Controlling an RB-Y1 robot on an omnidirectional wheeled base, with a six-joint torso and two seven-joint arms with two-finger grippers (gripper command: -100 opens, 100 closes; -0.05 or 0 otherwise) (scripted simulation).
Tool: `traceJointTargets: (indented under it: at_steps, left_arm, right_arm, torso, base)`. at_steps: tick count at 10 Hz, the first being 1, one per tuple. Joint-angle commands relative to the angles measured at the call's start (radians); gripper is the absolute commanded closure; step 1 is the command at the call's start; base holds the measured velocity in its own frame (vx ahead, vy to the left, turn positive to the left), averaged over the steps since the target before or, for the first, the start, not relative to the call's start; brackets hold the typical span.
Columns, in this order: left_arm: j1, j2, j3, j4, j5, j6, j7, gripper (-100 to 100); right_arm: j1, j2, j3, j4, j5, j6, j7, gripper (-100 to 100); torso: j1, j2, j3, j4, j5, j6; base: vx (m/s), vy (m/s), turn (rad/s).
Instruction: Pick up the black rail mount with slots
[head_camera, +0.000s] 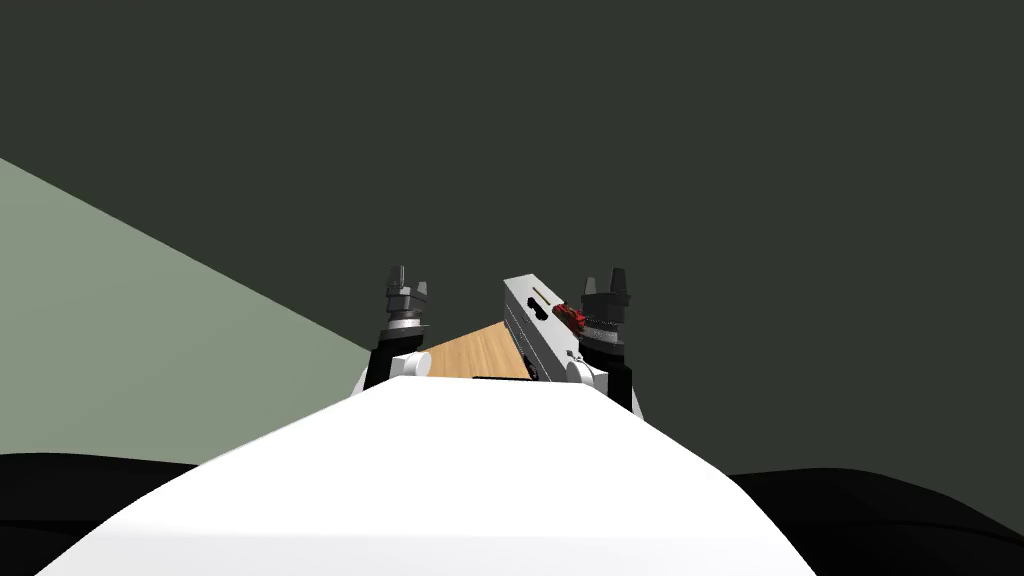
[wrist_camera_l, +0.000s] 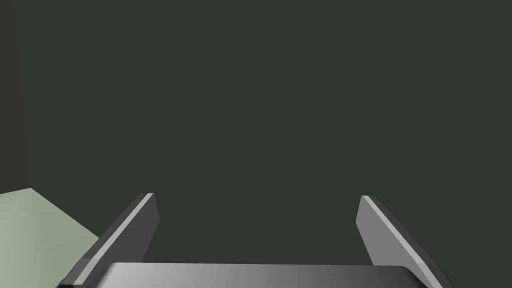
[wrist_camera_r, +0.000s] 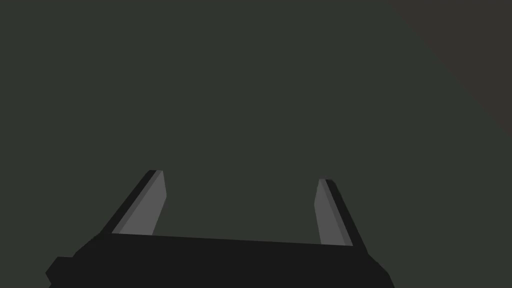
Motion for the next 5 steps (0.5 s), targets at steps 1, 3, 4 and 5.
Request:
traceJointTargets:
  at_steps: [1, 3, 4, 5]
  left_arm:
    - [0.000, 0.000, 0.000, 0.000, 0.000, 0.000, 0.000, 0]
    - [0.000, 0.000, 0.000, 0.000, 0.000, 0.000, 0.000, 0]
    - [0.000, 0.000, 0.000, 0.000, 0.000, 0.000, 0.000, 0]
    - [0.000, 0.000, 0.000, 0.000, 0.000, 0.000, 0.000, 0]
  right_arm:
    - [0.001, -0.033, -0.008, 0.015, 0.002, -0.005, 0.006, -100]
    - [0.003, -0.073, -0.017, 0.043, 0.006, -0.013, 0.014, -100]
    - [0.004, -0.097, -0.023, 0.062, 0.009, -0.017, 0.019, -100]
    - [0.005, -0.123, -0.028, 0.084, 0.011, -0.022, 0.026, -100]
  torso:
    - [0.000, 0.000, 0.000, 0.000, 0.000, 0.000]
    - [0.007, 0.004, 0.003, 0.001, 0.002, 0.000]
    - [0.005, 0.002, 0.001, 0.001, 0.001, 0.000]
    - [0.005, 0.001, 0.001, 0.000, 0.001, 0.000]
  base:
    - [-0.138, 0.175, 0.119]
    - [-0.034, 0.095, 0.041]
    - [-0.016, 0.094, 0.082]
    - [-0.048, 0.103, 0.099]
